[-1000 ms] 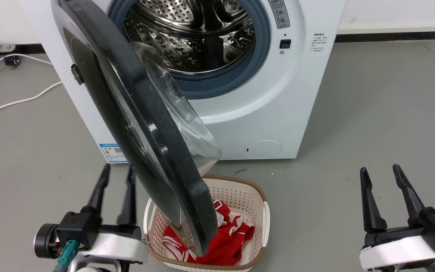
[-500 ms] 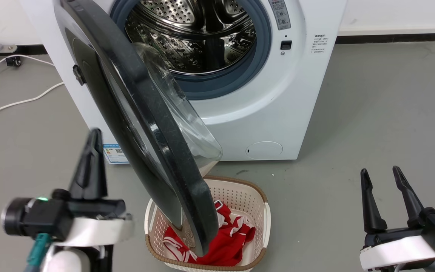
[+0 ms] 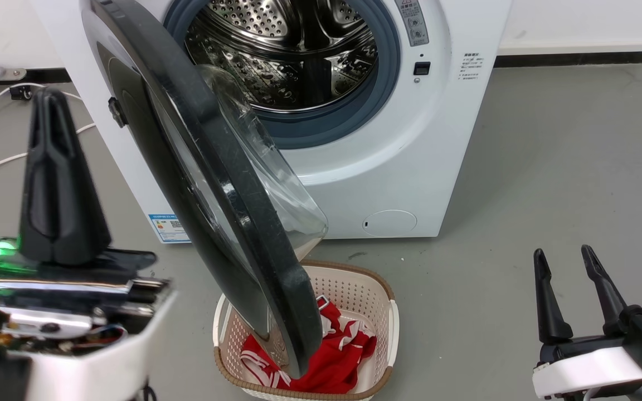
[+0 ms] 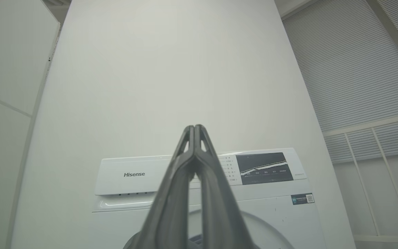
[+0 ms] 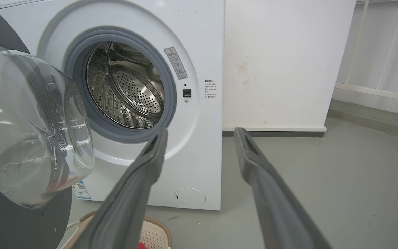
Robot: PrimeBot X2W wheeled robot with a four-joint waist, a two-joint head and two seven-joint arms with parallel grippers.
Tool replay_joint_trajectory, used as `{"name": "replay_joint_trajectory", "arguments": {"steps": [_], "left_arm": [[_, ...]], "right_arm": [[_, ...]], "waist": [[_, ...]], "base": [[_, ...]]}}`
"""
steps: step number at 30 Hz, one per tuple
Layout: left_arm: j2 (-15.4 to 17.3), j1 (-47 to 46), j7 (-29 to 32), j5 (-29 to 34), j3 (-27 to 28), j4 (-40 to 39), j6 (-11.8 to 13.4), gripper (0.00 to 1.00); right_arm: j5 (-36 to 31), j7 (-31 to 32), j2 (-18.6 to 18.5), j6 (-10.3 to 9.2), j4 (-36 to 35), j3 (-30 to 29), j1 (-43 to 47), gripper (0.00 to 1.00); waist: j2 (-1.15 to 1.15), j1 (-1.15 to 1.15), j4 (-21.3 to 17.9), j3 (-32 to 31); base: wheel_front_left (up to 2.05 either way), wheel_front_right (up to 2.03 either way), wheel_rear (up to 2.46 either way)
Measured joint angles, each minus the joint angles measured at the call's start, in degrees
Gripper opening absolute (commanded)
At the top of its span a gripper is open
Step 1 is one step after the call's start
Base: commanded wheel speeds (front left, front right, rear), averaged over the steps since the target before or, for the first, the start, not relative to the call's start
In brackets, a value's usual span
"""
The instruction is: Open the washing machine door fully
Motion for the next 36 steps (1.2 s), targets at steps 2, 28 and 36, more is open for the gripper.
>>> {"name": "replay_joint_trajectory", "arguments": {"steps": [2,28,36], "left_arm": [[0.0,-0.4,0.0,0.0,-2.2,-1.7,-0.3,0.00],[2.5,9.7,14.1,-9.4,-29.1,21.6,-0.3,0.00],[1.9,9.0,11.7,-9.2,-26.7,26.4,3.0,0.00]], "right_arm": [[0.0,0.1,0.0,0.00,0.0,-0.1,0.0,1.00],[1.7,0.8,0.0,0.00,1.4,1.0,0.0,1.00],[2.4,0.8,0.0,0.00,1.8,1.7,0.0,1.00]], "waist": [[0.00,0.00,-0.1,-0.1],[0.00,0.00,0.7,-0.3],[0.00,0.00,-0.1,0.0]], "base": [[0.00,0.00,0.00],[0.00,0.00,0.00],[0.00,0.00,0.00]]}}
